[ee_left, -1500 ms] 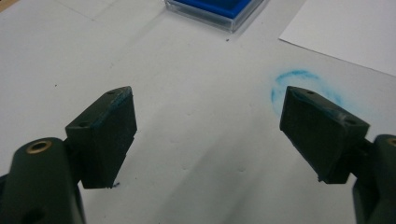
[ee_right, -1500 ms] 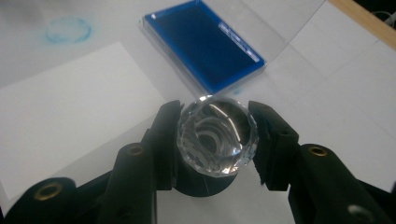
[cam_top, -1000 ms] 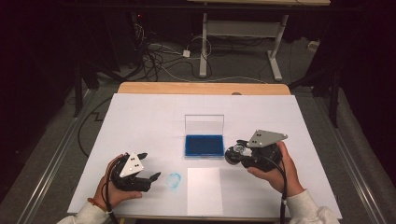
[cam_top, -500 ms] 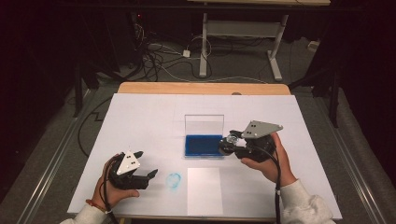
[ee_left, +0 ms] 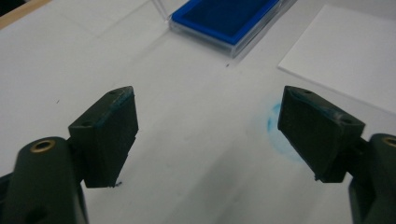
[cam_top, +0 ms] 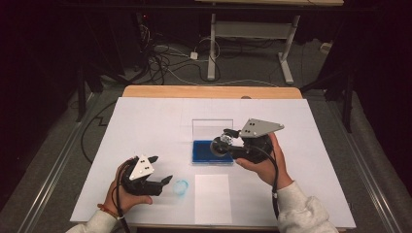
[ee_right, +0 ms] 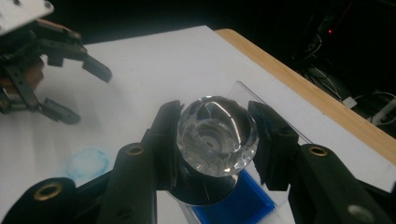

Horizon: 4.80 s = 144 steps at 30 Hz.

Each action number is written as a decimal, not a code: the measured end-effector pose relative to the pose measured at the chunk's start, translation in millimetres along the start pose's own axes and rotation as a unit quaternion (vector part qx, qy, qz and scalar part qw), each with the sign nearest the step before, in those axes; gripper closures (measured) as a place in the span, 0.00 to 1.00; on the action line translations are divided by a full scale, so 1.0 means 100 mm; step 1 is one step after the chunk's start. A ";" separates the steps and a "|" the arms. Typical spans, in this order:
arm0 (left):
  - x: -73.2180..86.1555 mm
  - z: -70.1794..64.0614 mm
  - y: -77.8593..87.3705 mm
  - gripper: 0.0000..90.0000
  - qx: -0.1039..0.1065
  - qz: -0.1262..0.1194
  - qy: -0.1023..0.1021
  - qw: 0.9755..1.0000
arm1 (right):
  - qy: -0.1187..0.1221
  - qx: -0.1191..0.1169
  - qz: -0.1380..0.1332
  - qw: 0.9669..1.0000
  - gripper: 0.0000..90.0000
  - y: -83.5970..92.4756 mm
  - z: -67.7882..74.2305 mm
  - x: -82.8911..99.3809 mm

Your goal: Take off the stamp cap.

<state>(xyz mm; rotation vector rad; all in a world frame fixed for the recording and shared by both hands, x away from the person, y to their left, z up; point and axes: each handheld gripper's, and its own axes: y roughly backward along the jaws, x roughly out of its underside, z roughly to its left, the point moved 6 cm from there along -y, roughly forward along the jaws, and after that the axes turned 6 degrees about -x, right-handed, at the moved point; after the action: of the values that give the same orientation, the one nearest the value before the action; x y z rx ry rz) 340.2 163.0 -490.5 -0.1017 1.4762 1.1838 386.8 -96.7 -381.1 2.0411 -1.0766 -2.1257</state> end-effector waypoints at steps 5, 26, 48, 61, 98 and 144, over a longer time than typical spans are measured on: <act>-0.23 -0.14 -0.10 0.17 0.016 -0.021 -0.010 1.000 | -0.005 -0.015 -0.011 1.000 0.63 -0.09 0.08 -0.03; -0.76 -0.57 -0.26 0.28 0.064 -0.090 -0.019 0.994 | -0.040 -0.084 -0.040 0.995 0.63 -0.32 0.43 -0.01; -0.74 -0.56 -0.24 0.41 0.022 -0.041 -0.074 0.996 | -0.051 -0.086 -0.034 0.994 0.63 -0.35 0.44 0.07; -0.70 -0.57 -0.29 0.41 0.077 -0.026 -0.056 0.995 | -0.053 -0.070 -0.038 0.995 0.64 -0.35 0.48 0.15; -0.63 -0.31 -0.21 0.41 0.084 -0.052 0.030 0.995 | -0.020 -0.041 -0.106 0.993 0.64 -0.02 0.62 0.00; 0.07 0.13 0.36 0.41 -0.055 -0.005 -0.025 0.998 | -0.041 0.057 -0.037 0.997 0.63 0.50 -0.13 0.36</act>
<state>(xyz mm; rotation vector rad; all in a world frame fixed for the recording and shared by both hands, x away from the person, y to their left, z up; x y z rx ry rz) 323.8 193.0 -472.7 -0.1529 1.3656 1.2502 370.9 -157.0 -388.1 2.0896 -1.1770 -2.2529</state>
